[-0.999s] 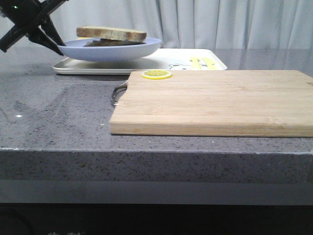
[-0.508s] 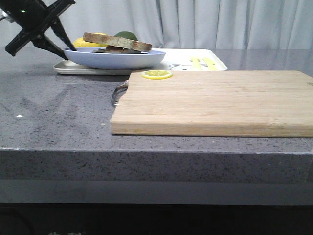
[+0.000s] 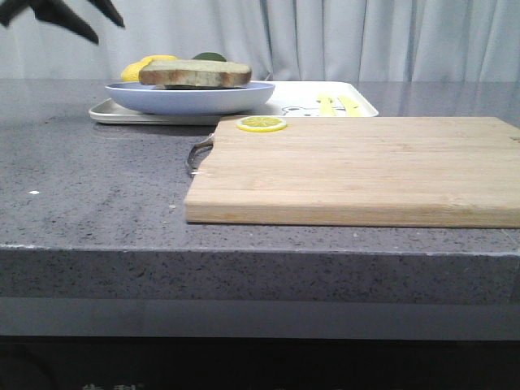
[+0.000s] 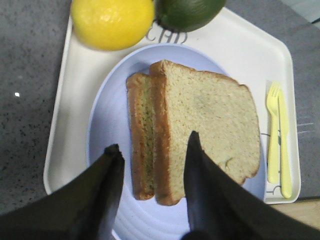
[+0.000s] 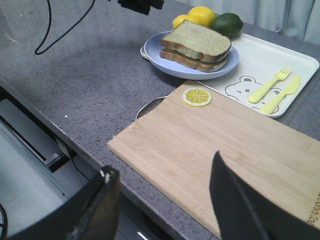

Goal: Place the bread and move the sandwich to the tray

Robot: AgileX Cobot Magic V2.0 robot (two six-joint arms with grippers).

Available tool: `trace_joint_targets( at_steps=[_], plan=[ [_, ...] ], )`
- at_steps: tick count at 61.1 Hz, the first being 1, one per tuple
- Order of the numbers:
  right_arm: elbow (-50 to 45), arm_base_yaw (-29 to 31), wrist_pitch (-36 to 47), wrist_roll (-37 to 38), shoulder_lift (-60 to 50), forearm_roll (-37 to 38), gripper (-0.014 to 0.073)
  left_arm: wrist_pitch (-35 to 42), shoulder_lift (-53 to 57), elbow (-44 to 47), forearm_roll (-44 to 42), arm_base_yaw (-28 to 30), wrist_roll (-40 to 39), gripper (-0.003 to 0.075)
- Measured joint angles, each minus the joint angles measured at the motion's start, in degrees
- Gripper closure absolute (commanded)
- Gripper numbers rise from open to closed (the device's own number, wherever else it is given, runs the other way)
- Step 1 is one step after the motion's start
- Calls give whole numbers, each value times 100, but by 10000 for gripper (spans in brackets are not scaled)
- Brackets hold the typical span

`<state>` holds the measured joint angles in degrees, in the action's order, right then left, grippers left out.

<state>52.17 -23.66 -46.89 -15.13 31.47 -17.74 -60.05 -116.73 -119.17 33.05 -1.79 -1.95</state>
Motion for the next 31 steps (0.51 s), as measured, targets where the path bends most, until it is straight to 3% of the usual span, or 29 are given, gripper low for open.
trace_joint_targets(
  at_steps=[11,20,31],
  plan=[
    [0,0,0,0,0,0,169,-72,896,209,-816,-165,195,426],
    [0,0,0,0,0,0,169,236,1916,1110,-1471,-556,322,426],
    [0,0,0,0,0,0,169,852,3007,2450,-1607,-1058,806,426]
  ],
)
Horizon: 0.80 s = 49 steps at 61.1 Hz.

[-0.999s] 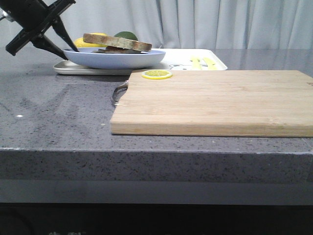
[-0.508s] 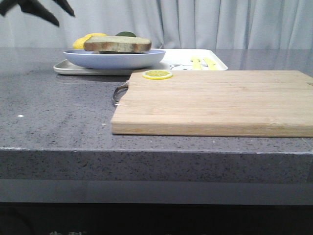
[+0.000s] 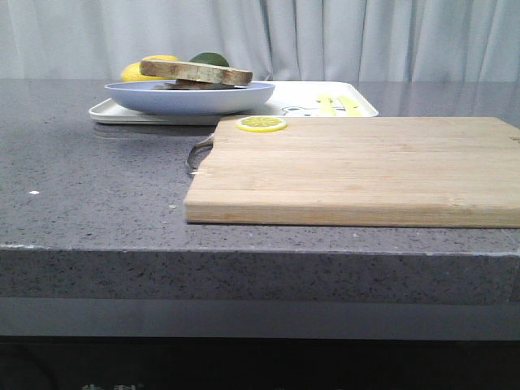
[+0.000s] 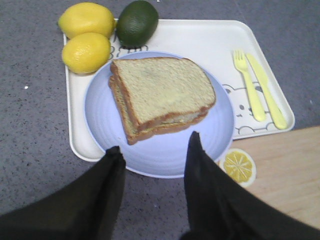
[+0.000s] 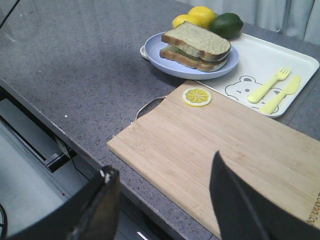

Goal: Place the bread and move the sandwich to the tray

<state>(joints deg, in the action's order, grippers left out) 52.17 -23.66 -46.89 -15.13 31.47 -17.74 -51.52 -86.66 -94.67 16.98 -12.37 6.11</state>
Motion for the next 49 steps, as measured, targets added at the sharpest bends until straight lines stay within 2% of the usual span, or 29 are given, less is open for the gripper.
trace_joint_targets(
  at_steps=[15,33,49],
  plan=[
    [0,0,0,0,0,0,169,978,1358,1961,-21,-650,301,426],
    [0,0,0,0,0,0,169,1529,2715,3795,-21,-718,323,426],
    [0,0,0,-14,0,0,169,1607,4112,5061,-42,-718,323,426]
  ],
)
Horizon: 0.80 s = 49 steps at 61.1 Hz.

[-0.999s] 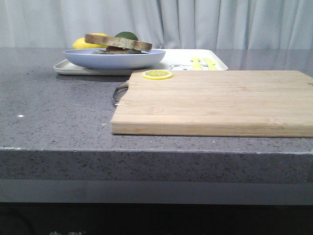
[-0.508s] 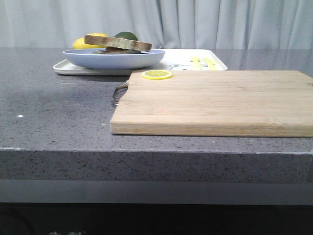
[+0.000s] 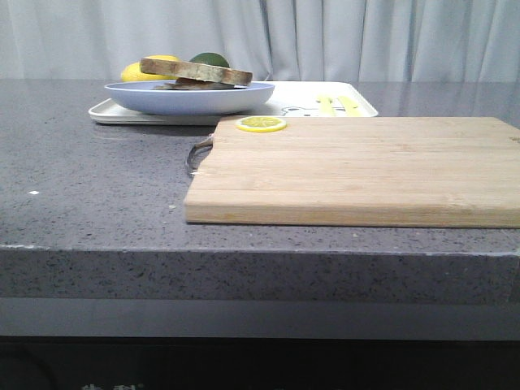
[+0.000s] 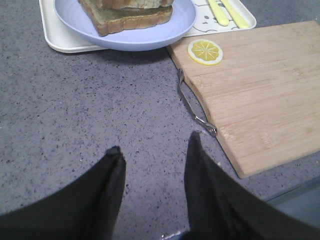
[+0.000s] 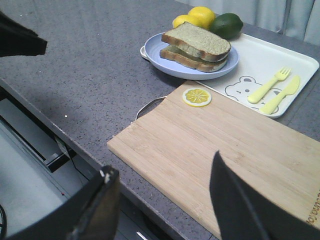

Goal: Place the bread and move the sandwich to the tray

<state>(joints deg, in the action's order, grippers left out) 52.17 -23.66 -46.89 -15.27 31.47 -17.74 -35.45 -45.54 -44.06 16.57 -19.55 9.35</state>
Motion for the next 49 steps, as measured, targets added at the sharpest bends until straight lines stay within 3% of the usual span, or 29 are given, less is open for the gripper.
trace_joint_targets(
  at_steps=[19,39,44,49],
  plan=[
    [0,0,13,0,0,0,169,0,1385,494,-301,0,10,426],
    [0,0,-17,0,0,-11,174,0,1476,494,-360,0,13,426],
    [0,0,-20,0,0,-11,225,0,1476,494,-362,0,13,450],
    [0,0,-30,0,0,-11,351,0,1476,494,-362,0,13,524]
  ],
)
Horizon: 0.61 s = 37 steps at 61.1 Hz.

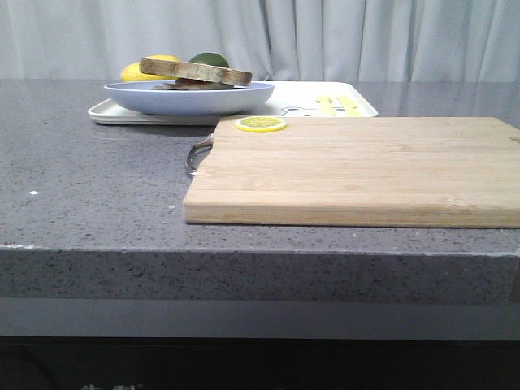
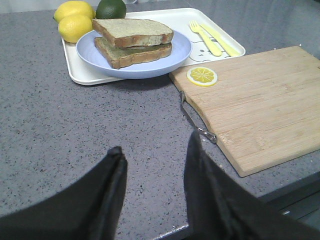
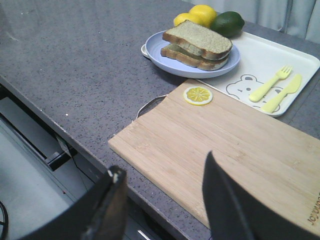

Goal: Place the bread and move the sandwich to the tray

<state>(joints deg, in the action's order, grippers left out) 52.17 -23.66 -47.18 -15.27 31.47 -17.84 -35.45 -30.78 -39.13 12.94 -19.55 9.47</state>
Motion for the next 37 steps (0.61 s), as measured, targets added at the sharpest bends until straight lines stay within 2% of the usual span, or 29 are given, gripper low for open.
trace_joint_targets(
  at_steps=[10,13,15,37],
  plan=[
    [0,0,0,-8,0,0,587,0,0,0,-87,0,0,703],
    [0,0,0,-8,0,0,641,0,0,9,-148,0,0,741],
    [0,0,0,-8,0,0,669,-10,0,9,-191,0,0,741],
    [-14,0,0,-8,0,0,662,-19,0,9,-394,0,0,741]
  ],
)
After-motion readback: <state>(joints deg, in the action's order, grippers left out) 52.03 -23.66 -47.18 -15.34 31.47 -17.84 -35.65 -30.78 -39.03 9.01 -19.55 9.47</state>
